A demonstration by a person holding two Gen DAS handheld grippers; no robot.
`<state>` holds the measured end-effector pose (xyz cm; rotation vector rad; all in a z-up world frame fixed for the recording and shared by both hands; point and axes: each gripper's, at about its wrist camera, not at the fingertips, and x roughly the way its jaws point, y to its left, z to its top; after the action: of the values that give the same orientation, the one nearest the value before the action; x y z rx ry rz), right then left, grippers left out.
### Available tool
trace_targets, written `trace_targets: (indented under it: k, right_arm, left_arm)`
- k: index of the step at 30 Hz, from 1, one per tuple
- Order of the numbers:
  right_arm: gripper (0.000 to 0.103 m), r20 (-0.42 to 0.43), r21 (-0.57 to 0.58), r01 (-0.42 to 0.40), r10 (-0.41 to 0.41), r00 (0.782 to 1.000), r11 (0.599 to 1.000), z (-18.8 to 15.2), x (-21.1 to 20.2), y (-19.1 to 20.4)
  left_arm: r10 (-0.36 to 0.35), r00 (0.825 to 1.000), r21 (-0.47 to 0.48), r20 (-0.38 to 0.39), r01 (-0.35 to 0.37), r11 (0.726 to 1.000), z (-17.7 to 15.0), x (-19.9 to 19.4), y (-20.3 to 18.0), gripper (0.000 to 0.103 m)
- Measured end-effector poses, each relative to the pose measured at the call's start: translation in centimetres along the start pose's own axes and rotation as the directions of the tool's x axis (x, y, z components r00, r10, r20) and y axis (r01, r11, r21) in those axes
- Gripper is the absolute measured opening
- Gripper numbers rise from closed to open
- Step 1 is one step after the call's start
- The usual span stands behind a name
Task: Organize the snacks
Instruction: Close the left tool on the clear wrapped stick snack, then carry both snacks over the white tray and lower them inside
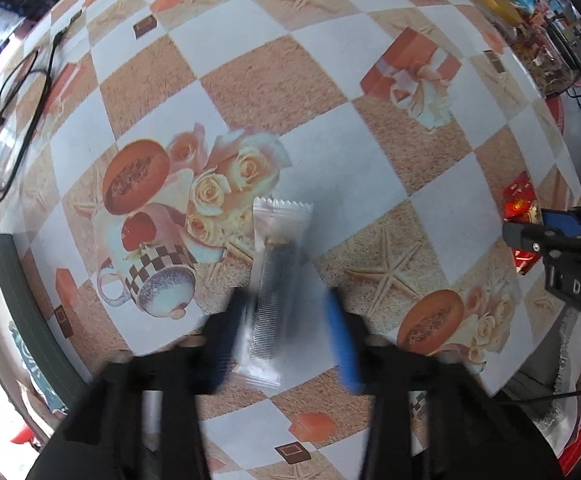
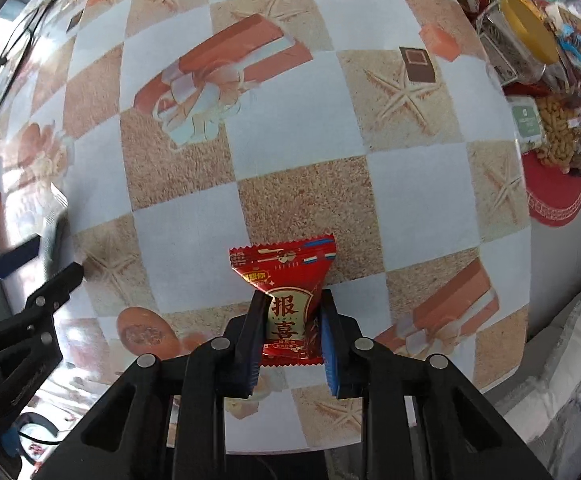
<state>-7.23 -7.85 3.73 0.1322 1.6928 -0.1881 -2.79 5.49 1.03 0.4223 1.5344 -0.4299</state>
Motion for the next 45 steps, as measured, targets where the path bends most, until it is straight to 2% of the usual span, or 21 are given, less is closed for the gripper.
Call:
trace_targets:
  k: [1, 4, 8, 21, 27, 32, 33, 34, 35, 37, 42, 45]
  right_arm:
    - [0.026, 0.002, 0.005, -0.011, 0.011, 1.0, 1.0, -0.1, 0.0, 0.0]
    - [0.026, 0.01, 0.014, -0.058, 0.058, 0.998, 0.998, -0.6, -0.3, 0.2]
    - [0.026, 0.016, -0.008, -0.088, 0.088, 0.996, 0.996, -1.0, -0.9, 1.4]
    - [0.026, 0.019, -0.152, -0.11, 0.114, 0.993, 0.982, -1.3, -2.1, 8.8]
    - [0.026, 0.031, -0.225, -0.106, 0.116, 0.993, 0.968, -1.3, -3.0, 12.9]
    - [0.026, 0.041, -0.242, -0.101, 0.114, 0.993, 0.965, -0.9, -3.6, 15.2]
    - [0.026, 0.041, -0.242, -0.098, 0.111, 0.993, 0.965, -0.6, -3.8, 15.5]
    - [0.026, 0.041, -0.242, -0.096, 0.109, 0.993, 0.966, -0.6, -4.0, 15.3]
    - [0.026, 0.042, -0.241, -0.092, 0.105, 0.994, 0.966, -0.7, -4.2, 15.1]
    - [0.026, 0.043, -0.235, -0.083, 0.096, 0.994, 0.969, -0.9, -4.3, 14.4]
    - [0.026, 0.034, -0.187, -0.08, 0.088, 0.996, 0.979, -0.9, -4.6, 10.9]
    - [0.026, 0.036, -0.158, -0.084, 0.091, 0.995, 0.984, -1.4, -4.7, 9.5]
  left_arm:
    - [-0.01, 1.0, -0.003, -0.003, 0.01, 1.0, 0.1, -0.1, 0.2, 0.018]
    - [-0.068, 0.998, -0.059, -0.005, 0.067, 0.996, 0.3, -0.4, 1.7, 0.017]
    - [-0.095, 0.995, -0.102, 0.025, 0.097, 0.99, -0.2, -1.3, 3.7, 0.017]
    - [-0.074, 0.99, -0.171, 0.123, 0.095, 0.981, -1.5, -5.5, 7.4, 0.017]
    - [-0.067, 0.984, -0.231, 0.164, 0.104, 0.967, -4.9, -5.4, 8.9, 0.017]
    - [-0.073, 0.985, -0.262, 0.157, 0.112, 0.959, -7.0, -5.6, 10.5, 0.018]
    - [-0.069, 0.987, -0.256, 0.148, 0.106, 0.961, -7.3, -5.7, 10.9, 0.02]
    - [-0.069, 0.988, -0.244, 0.139, 0.102, 0.964, -7.2, -5.5, 10.7, 0.031]
    - [-0.069, 0.989, -0.224, 0.13, 0.097, 0.97, -7.0, -5.1, 10.3, 0.052]
    - [-0.04, 0.991, -0.166, 0.128, 0.061, 0.984, -6.6, -4.7, 9.2, 0.071]
    - [0.034, 0.994, -0.023, 0.104, -0.032, 0.999, -4.8, -2.4, 5.8, 0.071]
    - [0.069, 0.996, -0.029, 0.052, -0.068, 0.997, -3.8, -0.2, 5.5, 0.071]
